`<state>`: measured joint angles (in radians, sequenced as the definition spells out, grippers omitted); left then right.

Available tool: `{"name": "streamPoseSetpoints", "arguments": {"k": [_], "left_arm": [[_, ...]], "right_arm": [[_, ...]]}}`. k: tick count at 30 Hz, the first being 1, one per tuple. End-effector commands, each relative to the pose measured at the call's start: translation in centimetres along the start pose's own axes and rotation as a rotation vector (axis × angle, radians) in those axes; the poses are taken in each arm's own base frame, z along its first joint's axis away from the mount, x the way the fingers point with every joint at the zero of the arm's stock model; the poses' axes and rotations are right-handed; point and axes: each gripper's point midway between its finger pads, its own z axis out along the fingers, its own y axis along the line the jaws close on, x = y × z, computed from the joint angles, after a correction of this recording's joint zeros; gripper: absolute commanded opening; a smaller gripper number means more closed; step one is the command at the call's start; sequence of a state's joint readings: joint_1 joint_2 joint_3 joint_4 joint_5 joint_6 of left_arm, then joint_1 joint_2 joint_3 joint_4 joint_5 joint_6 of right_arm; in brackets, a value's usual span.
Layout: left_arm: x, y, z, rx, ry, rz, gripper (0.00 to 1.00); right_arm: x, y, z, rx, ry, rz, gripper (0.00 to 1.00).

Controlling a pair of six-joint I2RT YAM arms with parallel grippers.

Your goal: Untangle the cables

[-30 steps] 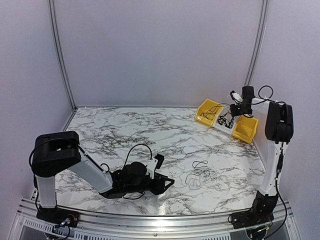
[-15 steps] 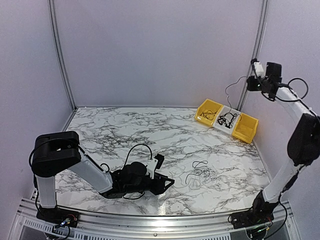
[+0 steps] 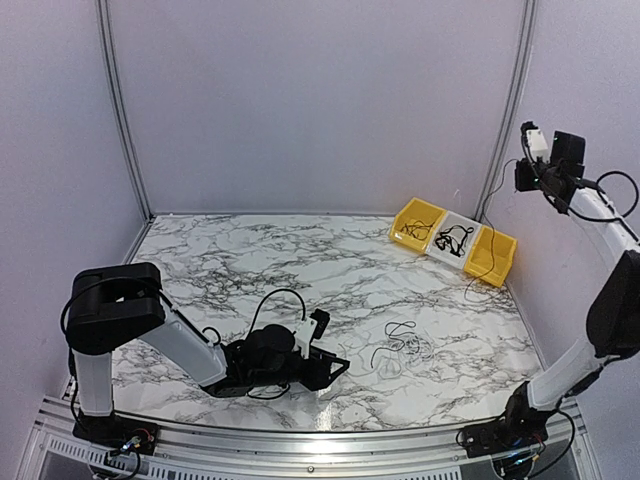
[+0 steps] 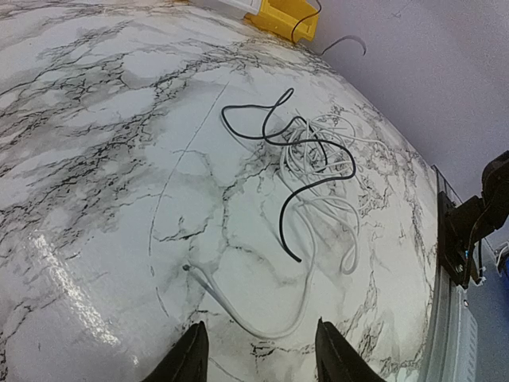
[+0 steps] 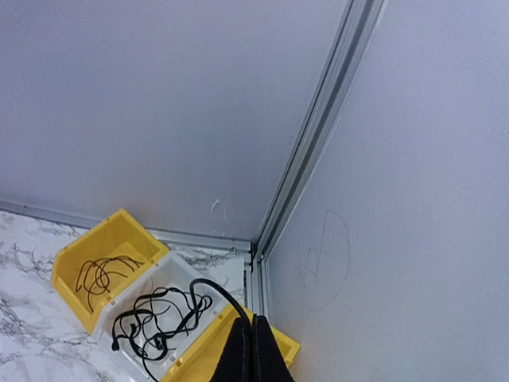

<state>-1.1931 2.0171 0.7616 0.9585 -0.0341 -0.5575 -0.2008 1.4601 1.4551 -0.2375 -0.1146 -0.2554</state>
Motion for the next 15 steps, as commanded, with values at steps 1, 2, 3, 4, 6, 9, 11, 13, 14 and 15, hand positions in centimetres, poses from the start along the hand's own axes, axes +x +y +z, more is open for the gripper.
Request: {"name": "streamPoseSetpoints", "arguments": {"k": [1,2,3,4,6,9,11,13,14,15], "left_arm": [[0.2,-0.1,0.3,-0.002,0.008,0.002,0.48],[0.2,-0.1,0.2,-0.003,0.006,0.002,0.48],[0.2,0.0,0.1,-0.007,0.005,0.000,0.48],[0.2,0.1,0.1,-0.010,0.004,-0.001,0.48],[0.2,0.2,0.1,-0.012,0.003,-0.003,0.48],[0.3,0.0,0.4,-0.003,0.009,0.000,0.48],[0.3,0.0,0.5,-0.002,0.013,0.001,0.48],[0.4,0.0,0.7,-0.001,0.018,-0.001,0.48],[0.4,0.0,0.8,-0.001,0.019,-0.003,0.48],[0.4,0.0,0.8,-0.001,0.021,-0.004,0.48]], "right_arm": [[2.0,0.0,2.1,-0.011,0.057,-0.005,0.00],[2.1,0.2,2.5,-0.024,0.059,0.007,0.00],[1.8,0.4,2.6,-0.039,0.050,0.019,0.00],[1.2,0.7,2.5,-0.060,0.035,0.030,0.00],[-0.5,1.1,2.0,-0.092,-0.006,0.046,0.00],[-4.0,1.5,0.4,-0.142,-0.083,0.079,0.00],[-6.4,2.0,-0.9,-0.188,-0.139,0.090,0.00],[-8.7,2.7,-2.4,-0.234,-0.201,0.095,0.00],[-9.8,2.9,-3.1,-0.251,-0.230,0.097,0.00],[-10.9,3.1,-3.7,-0.261,-0.257,0.098,0.00]]}}
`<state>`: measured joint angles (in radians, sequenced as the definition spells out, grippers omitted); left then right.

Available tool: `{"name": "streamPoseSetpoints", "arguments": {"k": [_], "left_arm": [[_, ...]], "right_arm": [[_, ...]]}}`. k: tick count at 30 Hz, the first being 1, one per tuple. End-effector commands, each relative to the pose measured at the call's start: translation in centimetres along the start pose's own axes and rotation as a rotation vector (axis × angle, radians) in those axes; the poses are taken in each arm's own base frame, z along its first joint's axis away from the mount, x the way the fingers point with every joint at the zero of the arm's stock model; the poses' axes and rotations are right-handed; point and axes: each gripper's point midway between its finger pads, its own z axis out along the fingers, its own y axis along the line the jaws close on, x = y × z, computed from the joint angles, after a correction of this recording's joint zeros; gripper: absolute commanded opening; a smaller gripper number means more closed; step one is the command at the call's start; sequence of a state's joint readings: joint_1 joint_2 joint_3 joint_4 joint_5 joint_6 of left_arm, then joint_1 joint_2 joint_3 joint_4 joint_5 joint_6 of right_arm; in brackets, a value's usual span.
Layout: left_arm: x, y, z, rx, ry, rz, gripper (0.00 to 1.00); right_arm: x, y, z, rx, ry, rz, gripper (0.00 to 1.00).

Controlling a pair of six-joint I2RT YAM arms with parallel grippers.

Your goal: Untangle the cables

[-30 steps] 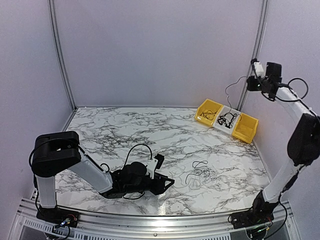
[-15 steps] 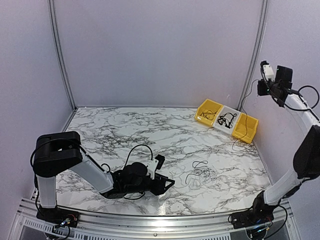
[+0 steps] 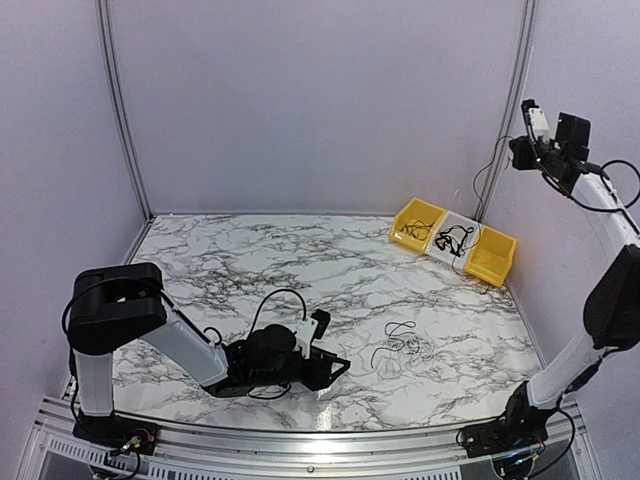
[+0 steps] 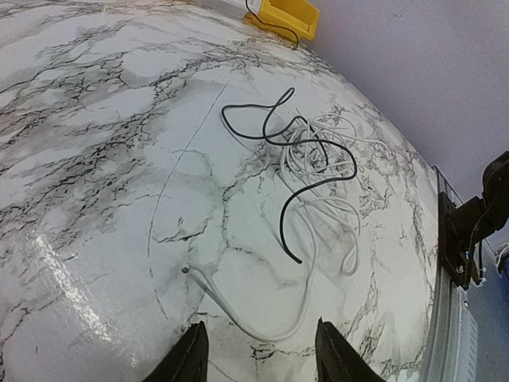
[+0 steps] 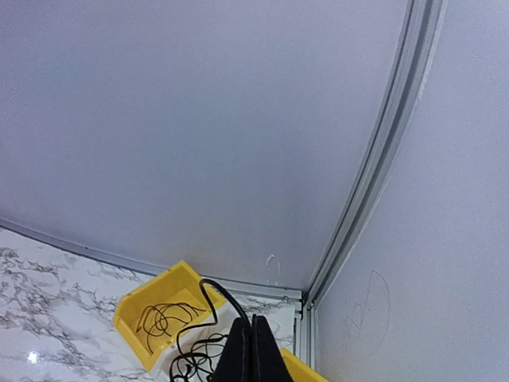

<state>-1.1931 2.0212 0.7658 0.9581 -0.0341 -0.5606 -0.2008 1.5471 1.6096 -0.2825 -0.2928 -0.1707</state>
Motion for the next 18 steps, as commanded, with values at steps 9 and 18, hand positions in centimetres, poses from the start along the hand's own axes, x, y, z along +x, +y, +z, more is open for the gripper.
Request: {"name": "streamPoseSetpoints", "arguments": {"k": [9,18], "left_arm": [[0.4,0.1,0.8,-0.004,0.026,-0.007,0.48],[0.4,0.1,0.7,-0.008,0.024,-0.008,0.48]], "right_arm": [[-14.5,0.2,-3.2,-0.033,-0.362,0.009,0.00],[-16.7,-2.0,0.3,0.026,-0.440,0.032,0.00]]}}
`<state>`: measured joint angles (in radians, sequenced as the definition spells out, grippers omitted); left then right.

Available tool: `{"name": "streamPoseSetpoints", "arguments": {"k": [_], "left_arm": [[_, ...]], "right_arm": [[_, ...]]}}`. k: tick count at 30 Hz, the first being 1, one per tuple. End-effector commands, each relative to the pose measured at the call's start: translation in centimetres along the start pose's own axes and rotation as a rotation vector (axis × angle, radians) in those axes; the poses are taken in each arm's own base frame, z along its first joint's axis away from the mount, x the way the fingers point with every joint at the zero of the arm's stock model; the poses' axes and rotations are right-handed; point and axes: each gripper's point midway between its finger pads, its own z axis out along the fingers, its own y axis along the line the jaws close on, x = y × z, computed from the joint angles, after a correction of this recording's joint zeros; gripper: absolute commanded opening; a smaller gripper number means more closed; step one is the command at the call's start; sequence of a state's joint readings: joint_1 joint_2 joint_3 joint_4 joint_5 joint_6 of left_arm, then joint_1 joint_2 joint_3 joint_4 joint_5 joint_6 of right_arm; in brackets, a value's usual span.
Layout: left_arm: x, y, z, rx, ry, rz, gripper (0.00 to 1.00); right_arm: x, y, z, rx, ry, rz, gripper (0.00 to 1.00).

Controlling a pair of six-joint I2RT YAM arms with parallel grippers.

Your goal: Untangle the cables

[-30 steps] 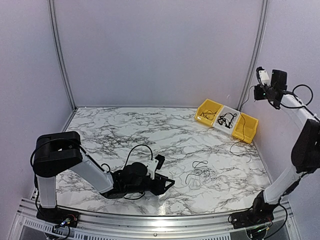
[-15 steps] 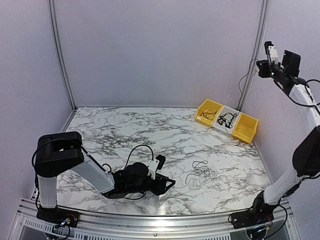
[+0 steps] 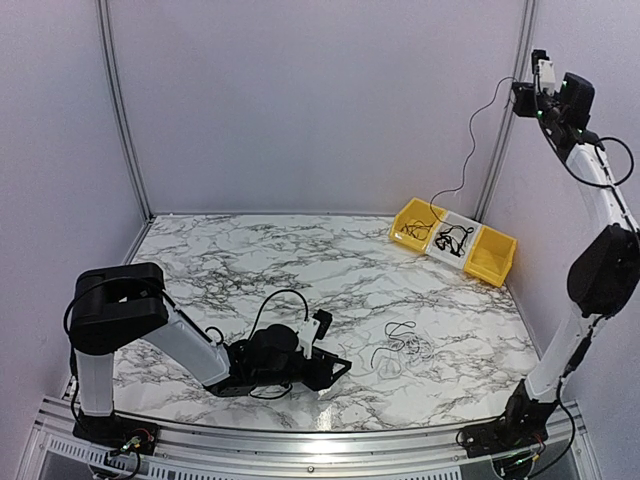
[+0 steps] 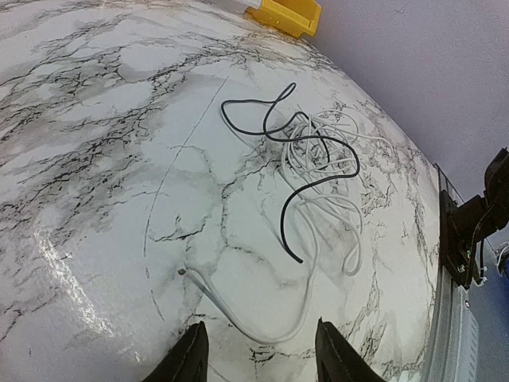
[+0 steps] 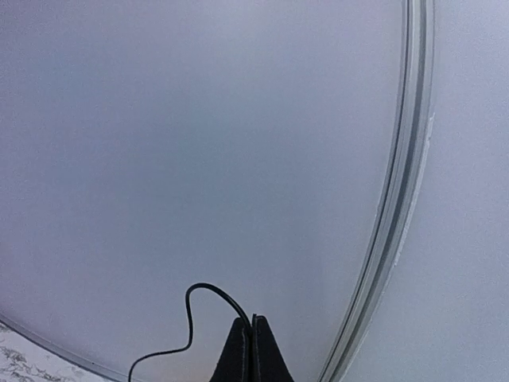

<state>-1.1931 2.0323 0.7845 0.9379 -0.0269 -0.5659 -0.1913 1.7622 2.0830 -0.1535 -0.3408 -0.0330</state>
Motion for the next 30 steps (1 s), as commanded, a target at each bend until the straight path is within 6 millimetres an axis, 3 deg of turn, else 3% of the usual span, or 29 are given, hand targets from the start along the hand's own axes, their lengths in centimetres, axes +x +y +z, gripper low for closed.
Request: {"name": "streamPoseSetpoints", "arguments": {"k": [1,8,13,17,21,25,30], "left_arm": [[0.2,0.2,0.3,-0.007,0.010,-0.004,0.48],[0.3,0.4,0.3,-0.019,0.008,-0.010,0.48],[0.3,0.3,0.7,-0.016,0.015,-0.010,0.48],[0.5,0.5,0.8,-0.021,0.022,-0.015,0.48],[0.5,0.5,0.8,-0.021,0.021,-0.014,0.48],[0.6,0.5,0.9,-0.020,0.028,-0.013,0.48],[0.8,0.5,1.3,-0.013,0.039,-0.017,0.48]], "right_arm": [[-1.4,-1.0,1.3,0.057,-0.071,0.008,0.00],[1.6,-3.1,3.6,0.133,-0.036,-0.037,0.00],[7.1,-4.2,4.9,0.146,0.068,-0.049,0.00],[11.2,-4.0,4.3,0.110,0.143,-0.021,0.00],[13.6,-2.0,2.6,0.033,0.190,0.000,0.00],[13.1,-0.2,0.0,-0.022,0.195,0.022,0.00],[9.0,0.4,-2.7,0.006,0.075,-0.031,0.00]]}}
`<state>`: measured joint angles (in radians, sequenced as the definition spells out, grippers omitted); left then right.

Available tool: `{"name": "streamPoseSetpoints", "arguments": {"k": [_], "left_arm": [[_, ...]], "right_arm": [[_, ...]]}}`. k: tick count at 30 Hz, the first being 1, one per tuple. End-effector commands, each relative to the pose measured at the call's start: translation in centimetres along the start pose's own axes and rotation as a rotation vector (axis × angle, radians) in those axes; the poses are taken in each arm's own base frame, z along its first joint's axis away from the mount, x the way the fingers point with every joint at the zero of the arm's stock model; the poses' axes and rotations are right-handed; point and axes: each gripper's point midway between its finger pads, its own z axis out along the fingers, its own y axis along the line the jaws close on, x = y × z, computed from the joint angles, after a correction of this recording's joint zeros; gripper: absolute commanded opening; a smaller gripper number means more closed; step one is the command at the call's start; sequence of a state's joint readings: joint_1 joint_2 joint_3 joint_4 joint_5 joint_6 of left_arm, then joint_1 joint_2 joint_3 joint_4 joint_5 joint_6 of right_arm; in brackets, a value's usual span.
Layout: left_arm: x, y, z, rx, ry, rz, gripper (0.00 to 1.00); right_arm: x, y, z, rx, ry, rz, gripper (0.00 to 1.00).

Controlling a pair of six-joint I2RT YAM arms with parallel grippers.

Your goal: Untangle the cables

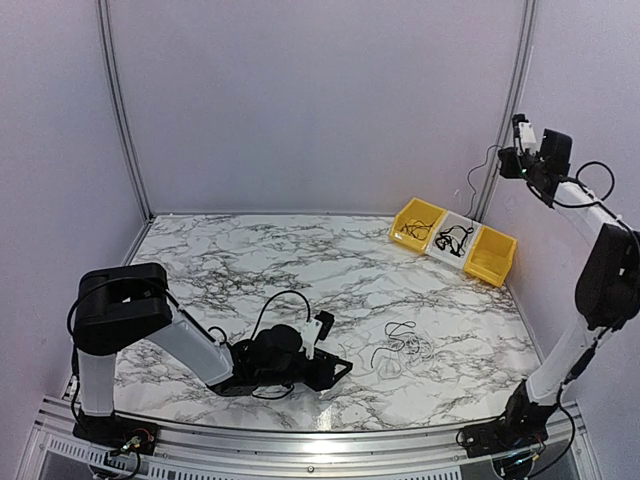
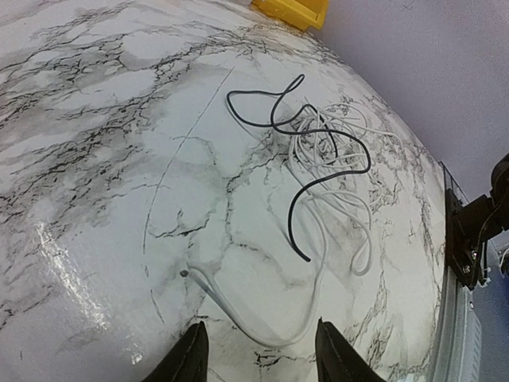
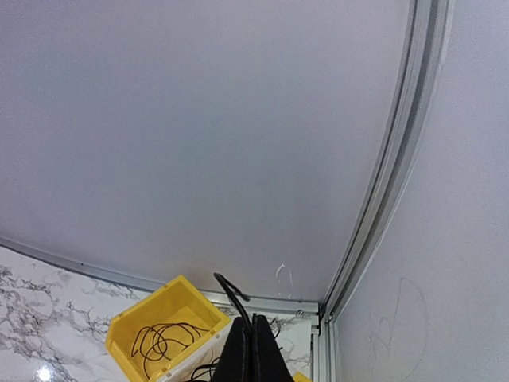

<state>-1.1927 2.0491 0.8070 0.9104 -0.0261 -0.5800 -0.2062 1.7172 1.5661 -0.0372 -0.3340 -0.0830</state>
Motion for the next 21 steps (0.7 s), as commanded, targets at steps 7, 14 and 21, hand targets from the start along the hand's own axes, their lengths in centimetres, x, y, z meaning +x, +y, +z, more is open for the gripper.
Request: {"name": "streamPoseSetpoints", "arguments": {"k": [7,14,21], "left_arm": [[0.6,0.3,1.3,-0.006,0.039,-0.002,0.48],[0.6,0.3,1.4,-0.007,0.040,0.000,0.48],[0.6,0.3,1.4,-0.008,0.041,0.000,0.48]], "right_arm": [[-13.6,1.7,-7.7,0.012,-0.340,-0.116,0.00],[-13.2,2.7,-8.6,-0.027,-0.331,-0.095,0.00],[-10.5,2.1,-7.9,0.007,-0.290,-0.105,0.00]]}}
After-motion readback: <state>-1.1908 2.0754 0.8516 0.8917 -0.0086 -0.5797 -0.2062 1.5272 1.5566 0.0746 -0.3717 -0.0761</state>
